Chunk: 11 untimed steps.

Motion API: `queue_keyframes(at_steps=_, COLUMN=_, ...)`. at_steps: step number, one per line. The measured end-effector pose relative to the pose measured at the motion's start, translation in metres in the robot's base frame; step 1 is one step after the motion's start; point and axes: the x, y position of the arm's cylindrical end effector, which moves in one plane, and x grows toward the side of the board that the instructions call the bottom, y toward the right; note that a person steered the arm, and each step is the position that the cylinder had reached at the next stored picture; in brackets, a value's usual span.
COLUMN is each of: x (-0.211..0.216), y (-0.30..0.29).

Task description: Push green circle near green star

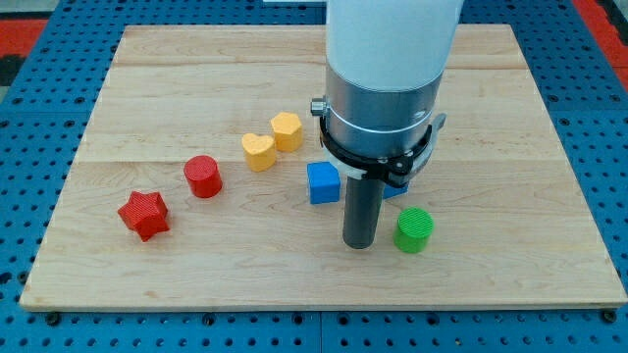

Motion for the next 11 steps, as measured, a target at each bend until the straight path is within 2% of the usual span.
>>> queue_keyframes(at_steps=2, x=0.0, y=0.0)
queue_keyframes(at_steps=3, x=0.014, y=0.022)
queue_keyframes(at_steps=4, x=0.041, y=0.055)
queue_keyframes(at_steps=5, x=0.031, y=0.111)
queue_keyframes(at_steps=6, x=0.006, y=0.095)
queue_keyframes(at_steps=7, x=0.005, y=0.036)
queue_keyframes(at_steps=9, x=0.007, y=0.021)
queue_keyframes(at_steps=11, x=0.003, y=-0.029)
